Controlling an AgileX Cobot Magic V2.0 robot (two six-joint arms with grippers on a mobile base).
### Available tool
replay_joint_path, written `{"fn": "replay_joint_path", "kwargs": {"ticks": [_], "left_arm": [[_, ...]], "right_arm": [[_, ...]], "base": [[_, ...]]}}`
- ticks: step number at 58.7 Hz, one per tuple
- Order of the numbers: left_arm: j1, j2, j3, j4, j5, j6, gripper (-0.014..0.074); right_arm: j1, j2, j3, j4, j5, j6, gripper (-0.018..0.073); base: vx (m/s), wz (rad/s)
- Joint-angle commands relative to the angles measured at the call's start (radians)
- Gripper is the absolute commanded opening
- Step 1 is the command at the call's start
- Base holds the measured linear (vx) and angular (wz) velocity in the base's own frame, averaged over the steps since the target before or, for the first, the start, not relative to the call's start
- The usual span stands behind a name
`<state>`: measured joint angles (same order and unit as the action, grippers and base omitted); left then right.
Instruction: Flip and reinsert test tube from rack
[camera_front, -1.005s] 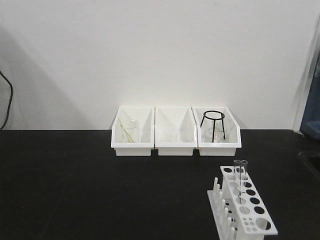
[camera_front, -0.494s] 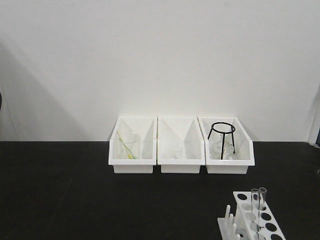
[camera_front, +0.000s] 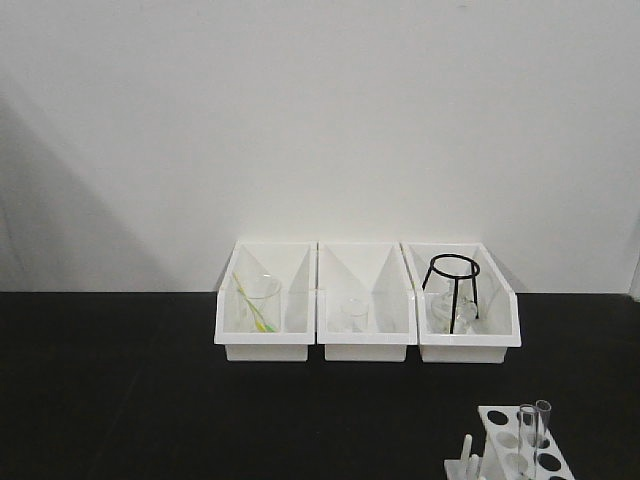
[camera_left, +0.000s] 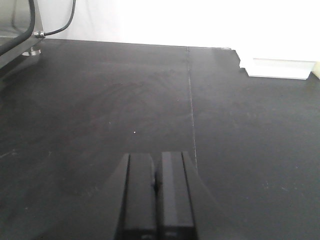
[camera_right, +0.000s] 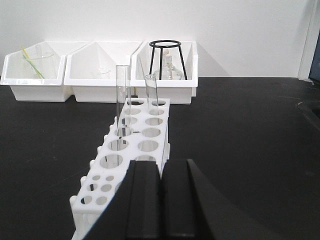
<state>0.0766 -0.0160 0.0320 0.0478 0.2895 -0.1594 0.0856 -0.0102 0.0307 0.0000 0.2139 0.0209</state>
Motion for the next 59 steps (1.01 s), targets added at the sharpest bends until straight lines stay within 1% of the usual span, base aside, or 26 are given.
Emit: {"fn": "replay_joint_path", "kwargs": {"ticks": [1,11,19,23,28,32,38,48,59], "left_arm": [[-0.007,-0.01,0.0,-0.004,-0.088,0.0,-0.0006],[-0.007,-0.01,0.0,-0.004,-0.088,0.0,-0.0006],[-0.007,-0.01,0.0,-0.004,-0.088,0.0,-0.0006],[-0.007,-0.01,0.0,-0.004,-0.088,0.0,-0.0006],[-0.007,-0.01,0.0,-0.004,-0.088,0.0,-0.0006],[-0.007,-0.01,0.0,-0.004,-0.088,0.0,-0.0006],[-0.007,-0.01,0.0,-0.004,-0.088,0.0,-0.0006],[-0.007,-0.01,0.0,-0.004,-0.088,0.0,-0.0006],[-0.007,-0.01,0.0,-0.004,-0.088,0.0,-0.0006]], "right_arm": [[-0.006,-0.01,0.0,-0.013,-0.096,-0.005,-0.0012],[-0.006,-0.01,0.0,-0.008,-0.175,-0.003,-0.0012],[-0.006,-0.01,0.0,-0.008,-0.337,-0.003,-0.0012],[-0.006,-0.01,-0.006,-0.008,-0.39,0.004,-0.0012],[-0.006,-0.003,-0.057,-0.011,-0.36,0.025,-0.0011],[-0.006,0.028,-0.124,-0.021,-0.269,0.024,-0.0011],[-0.006,0.103,-0.218,-0.02,-0.175,0.024,-0.0011],[-0.006,0.238,-0.302,-0.02,-0.18,0.024,-0.0008],[-0.006,0.39,-0.307,-0.015,-0.185,0.024,0.001]], "base": [[0.03,0.0],[0.01,-0.01],[0.0,0.0],[0.0,0.0],[0.0,0.0],[0.0,0.0],[0.0,0.0],[0.0,0.0],[0.0,0.0]]}}
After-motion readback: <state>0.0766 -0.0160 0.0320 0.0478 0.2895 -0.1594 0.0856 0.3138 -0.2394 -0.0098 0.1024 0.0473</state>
